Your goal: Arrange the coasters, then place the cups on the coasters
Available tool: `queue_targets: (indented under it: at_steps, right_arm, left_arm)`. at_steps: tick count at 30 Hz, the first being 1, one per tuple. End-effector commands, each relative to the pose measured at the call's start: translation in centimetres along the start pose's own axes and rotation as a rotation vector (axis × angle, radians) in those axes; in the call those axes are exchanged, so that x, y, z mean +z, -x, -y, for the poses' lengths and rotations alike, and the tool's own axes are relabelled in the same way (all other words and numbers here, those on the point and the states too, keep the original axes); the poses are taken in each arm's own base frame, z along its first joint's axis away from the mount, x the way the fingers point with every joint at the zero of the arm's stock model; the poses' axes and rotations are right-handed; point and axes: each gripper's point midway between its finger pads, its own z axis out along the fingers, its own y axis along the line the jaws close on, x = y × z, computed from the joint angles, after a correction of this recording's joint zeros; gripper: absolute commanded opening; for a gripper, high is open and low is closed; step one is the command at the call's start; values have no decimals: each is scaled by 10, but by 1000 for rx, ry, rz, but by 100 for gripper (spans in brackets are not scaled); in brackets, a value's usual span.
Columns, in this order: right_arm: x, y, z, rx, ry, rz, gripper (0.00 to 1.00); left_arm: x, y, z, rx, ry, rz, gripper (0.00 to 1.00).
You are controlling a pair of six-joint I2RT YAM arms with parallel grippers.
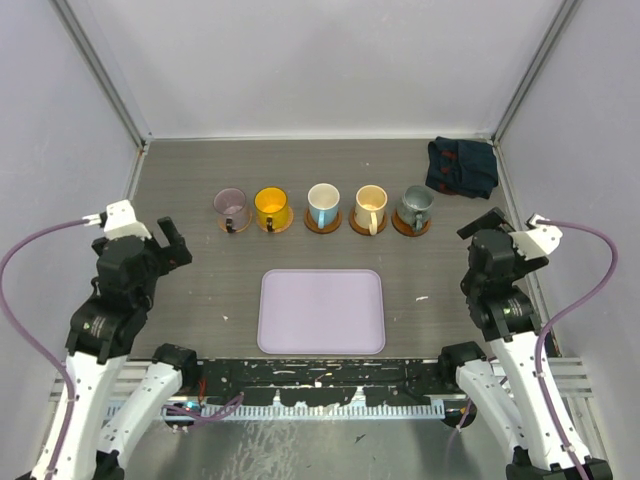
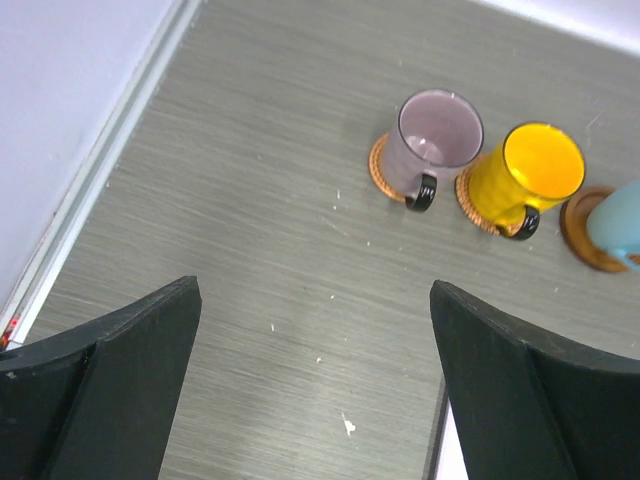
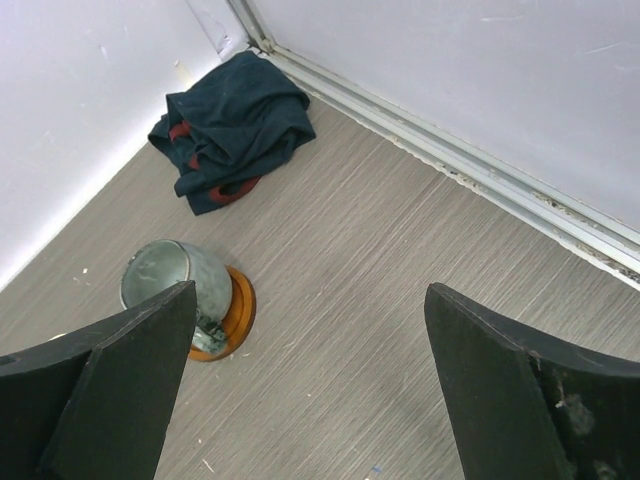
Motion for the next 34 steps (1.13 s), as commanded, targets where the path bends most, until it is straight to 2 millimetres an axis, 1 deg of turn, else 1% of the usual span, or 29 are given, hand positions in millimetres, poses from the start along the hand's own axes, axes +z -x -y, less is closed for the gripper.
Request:
queue_targets:
  at_steps: [1, 4, 7, 25, 30, 34]
  right_arm:
    - [-6, 22, 3, 47, -18, 55, 100]
    - [-8, 27, 3, 54, -14, 67, 100]
    - [-9, 29, 4, 53, -11, 72, 100]
    - [-10, 27, 7, 43, -12, 67, 100]
    - [-10, 26, 6, 41, -13, 66, 100]
    - [-9, 25, 6, 39, -10, 63, 100]
  left_arm:
    - [-15, 23, -8, -51, 30, 66, 98]
    - [-16, 26, -11, -67, 44, 77, 98]
    - [-15, 23, -12, -74, 54, 75, 98]
    - [-17, 16, -13, -93, 31, 97, 98]
    - [-15, 12, -16, -84, 48, 84, 98]
    - [-13, 10, -14, -83, 39, 79, 98]
